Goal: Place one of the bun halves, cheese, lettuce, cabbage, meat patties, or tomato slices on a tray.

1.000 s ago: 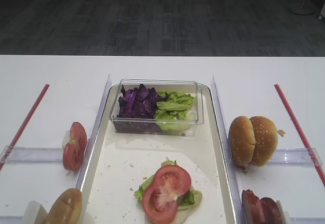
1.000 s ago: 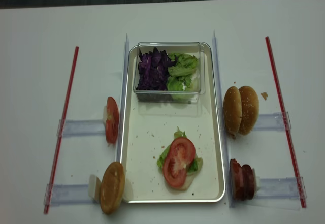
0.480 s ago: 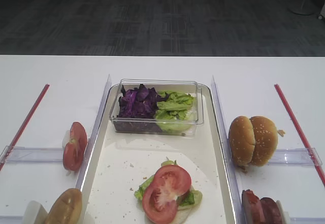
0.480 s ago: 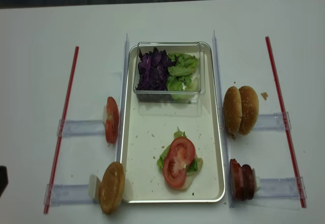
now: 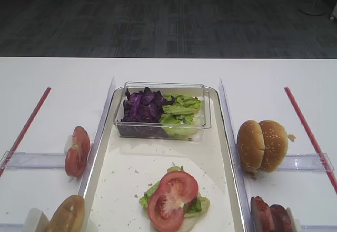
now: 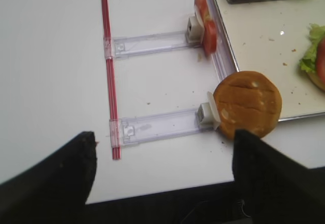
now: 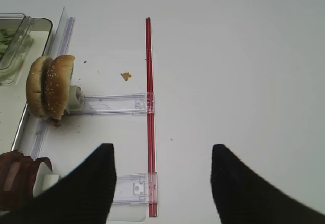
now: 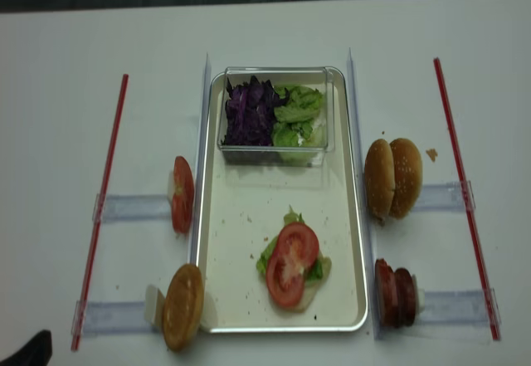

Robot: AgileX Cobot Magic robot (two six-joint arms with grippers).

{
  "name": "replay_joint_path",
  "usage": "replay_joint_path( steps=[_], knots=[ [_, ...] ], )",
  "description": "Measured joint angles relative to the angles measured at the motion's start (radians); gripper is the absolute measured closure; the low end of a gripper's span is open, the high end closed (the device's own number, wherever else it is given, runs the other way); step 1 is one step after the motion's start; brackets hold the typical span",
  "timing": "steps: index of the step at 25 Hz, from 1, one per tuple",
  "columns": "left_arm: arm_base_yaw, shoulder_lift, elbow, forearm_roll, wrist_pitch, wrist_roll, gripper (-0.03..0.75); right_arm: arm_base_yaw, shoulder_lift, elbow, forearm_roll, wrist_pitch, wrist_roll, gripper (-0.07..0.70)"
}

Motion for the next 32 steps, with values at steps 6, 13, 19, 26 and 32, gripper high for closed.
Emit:
replay_joint_path(
  steps=[6,13,19,26,32],
  knots=[
    [0.0,-0.021,0.053,0.0,0.0,-0.002,0.204,0.0,0.0,0.0,0.0,0.0,0.0,0.186],
    [0.0,-0.021,0.055,0.0,0.0,0.0,0.204,0.0,0.0,0.0,0.0,0.0,0.0,0.186],
    [0.0,-0.023,0.065,0.0,-0.017,0.007,0.204,0.0,0.0,0.0,0.0,0.0,0.0,0.186],
    [0.0,-0.023,0.094,0.0,-0.074,0.01,0.204,0.0,0.0,0.0,0.0,0.0,0.0,0.186],
    [0.0,-0.023,0.103,0.0,-0.094,0.012,0.204,0.0,0.0,0.0,0.0,0.0,0.0,0.186]
  ],
)
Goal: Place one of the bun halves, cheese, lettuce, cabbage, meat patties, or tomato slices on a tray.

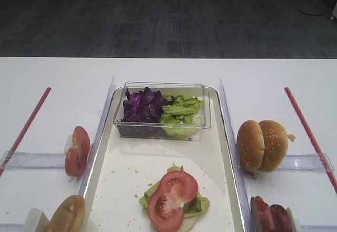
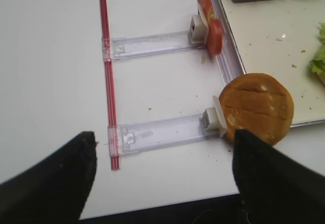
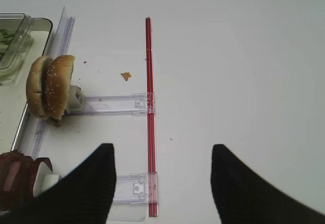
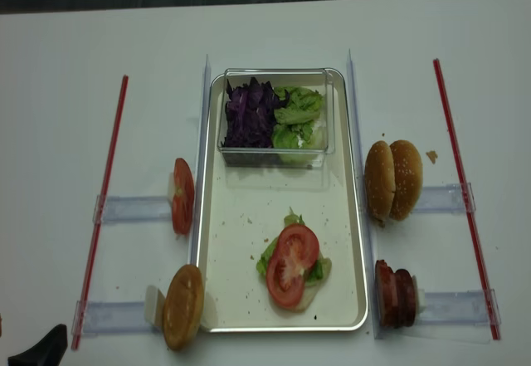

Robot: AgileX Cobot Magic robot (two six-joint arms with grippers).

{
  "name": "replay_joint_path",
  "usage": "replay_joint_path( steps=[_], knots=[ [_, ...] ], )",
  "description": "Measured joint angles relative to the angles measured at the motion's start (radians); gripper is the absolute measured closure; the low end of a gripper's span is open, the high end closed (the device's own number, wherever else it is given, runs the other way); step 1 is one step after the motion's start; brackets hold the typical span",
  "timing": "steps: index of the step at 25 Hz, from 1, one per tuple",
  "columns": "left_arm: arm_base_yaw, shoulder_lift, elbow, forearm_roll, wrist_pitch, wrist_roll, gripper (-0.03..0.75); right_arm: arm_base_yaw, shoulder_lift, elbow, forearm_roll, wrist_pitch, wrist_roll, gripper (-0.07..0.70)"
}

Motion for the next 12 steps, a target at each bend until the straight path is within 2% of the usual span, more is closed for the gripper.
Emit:
replay_joint_path(
  steps=[12],
  knots=[
    [0.0,0.0,0.0,0.0,0.0,0.002,0.204,0.0,0.0,0.0,0.0,0.0,0.0,0.186]
  ],
)
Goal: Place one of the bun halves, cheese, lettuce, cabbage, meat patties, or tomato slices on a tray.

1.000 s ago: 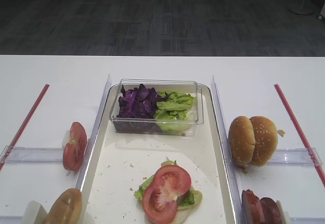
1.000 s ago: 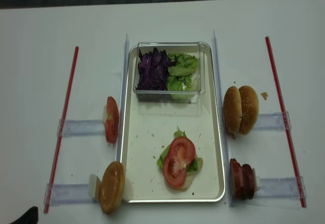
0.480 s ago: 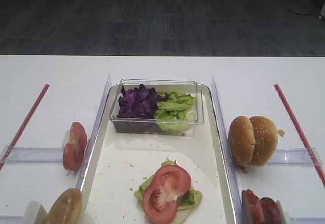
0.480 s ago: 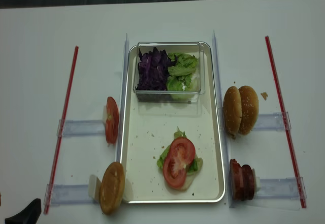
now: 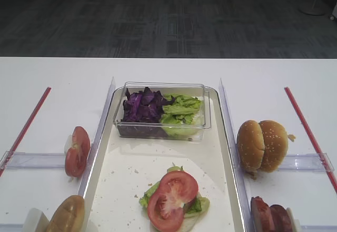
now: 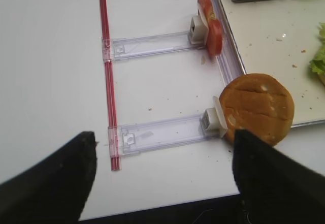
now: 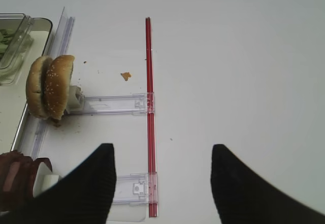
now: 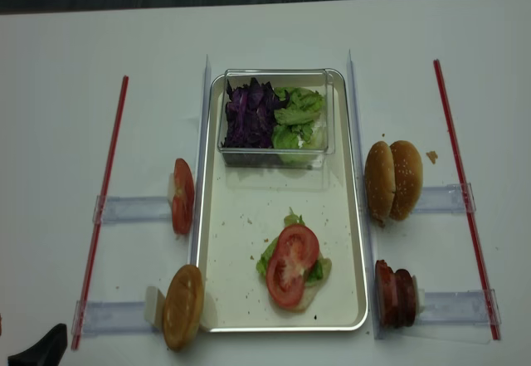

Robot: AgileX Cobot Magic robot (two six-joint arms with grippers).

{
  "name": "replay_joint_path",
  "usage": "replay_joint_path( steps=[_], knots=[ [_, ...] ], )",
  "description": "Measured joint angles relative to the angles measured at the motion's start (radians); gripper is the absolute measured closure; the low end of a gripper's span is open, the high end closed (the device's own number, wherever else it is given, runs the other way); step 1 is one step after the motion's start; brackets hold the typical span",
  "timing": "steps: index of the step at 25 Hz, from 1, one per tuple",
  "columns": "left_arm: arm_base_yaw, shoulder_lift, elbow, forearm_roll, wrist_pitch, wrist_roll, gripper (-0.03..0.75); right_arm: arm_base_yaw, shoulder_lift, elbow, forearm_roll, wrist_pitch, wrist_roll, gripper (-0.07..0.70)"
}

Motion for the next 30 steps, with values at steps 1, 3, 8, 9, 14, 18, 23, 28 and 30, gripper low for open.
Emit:
replay_joint_path(
  steps=[1,3,8,9,14,18,23,28,30],
  knots=[
    [0.0,0.0,0.0,0.0,0.0,0.0,0.204,0.0,0.0,0.0,0.0,0.0,0.0,0.186],
    [0.0,0.0,0.0,0.0,0.0,0.0,0.204,0.0,0.0,0.0,0.0,0.0,0.0,0.186],
    [0.0,0.0,0.0,0.0,-0.002,0.0,0.204,0.0,0.0,0.0,0.0,0.0,0.0,0.186],
    [0.0,0.0,0.0,0.0,-0.002,0.0,0.204,0.0,0.0,0.0,0.0,0.0,0.0,0.186],
    [0.007,0.0,0.0,0.0,-0.002,0.0,0.204,0.0,0.0,0.0,0.0,0.0,0.0,0.186],
    [0.025,-0.022,0.0,0.0,-0.004,0.0,0.204,0.0,0.0,0.0,0.0,0.0,0.0,0.186],
    [0.031,-0.094,0.0,0.0,-0.004,0.002,0.204,0.0,0.0,0.0,0.0,0.0,0.0,0.186],
    [0.031,-0.14,0.0,0.0,-0.004,0.002,0.205,0.0,0.0,0.0,0.0,0.0,0.0,0.186],
    [0.031,-0.14,0.0,0.0,-0.004,0.002,0.205,0.0,0.0,0.0,0.0,0.0,0.0,0.186]
  ],
)
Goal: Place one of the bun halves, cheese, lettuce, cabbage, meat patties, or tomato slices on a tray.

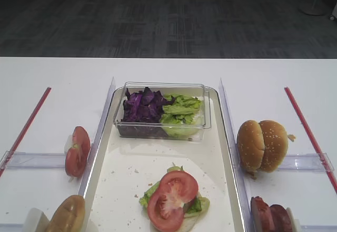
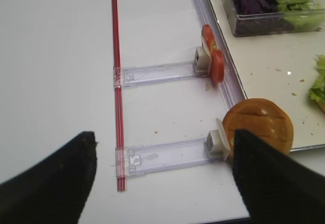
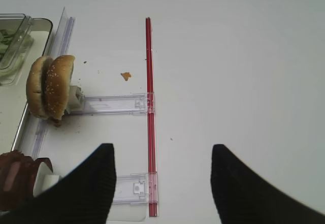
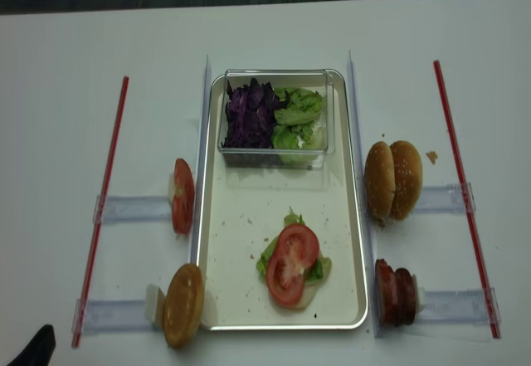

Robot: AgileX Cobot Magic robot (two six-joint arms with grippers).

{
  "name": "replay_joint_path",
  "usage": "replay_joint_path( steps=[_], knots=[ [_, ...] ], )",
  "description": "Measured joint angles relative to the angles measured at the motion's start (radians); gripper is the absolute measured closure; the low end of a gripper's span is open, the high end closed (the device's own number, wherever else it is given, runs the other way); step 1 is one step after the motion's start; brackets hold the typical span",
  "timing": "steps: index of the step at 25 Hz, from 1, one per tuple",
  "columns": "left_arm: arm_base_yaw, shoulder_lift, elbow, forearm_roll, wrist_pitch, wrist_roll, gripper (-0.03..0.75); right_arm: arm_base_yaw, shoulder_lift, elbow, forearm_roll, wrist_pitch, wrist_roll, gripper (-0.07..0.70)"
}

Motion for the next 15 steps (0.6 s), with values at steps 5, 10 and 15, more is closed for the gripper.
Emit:
replay_joint_path(
  steps=[5,10,15],
  knots=[
    [0.0,0.0,0.0,0.0,0.002,0.0,0.205,0.0,0.0,0.0,0.0,0.0,0.0,0.186],
    [0.0,0.0,0.0,0.004,0.002,0.0,0.206,0.0,0.0,0.0,0.0,0.0,0.0,0.186],
    [0.0,0.0,0.0,0.019,0.002,0.002,0.206,0.0,0.0,0.0,0.0,0.0,0.006,0.186]
  ],
)
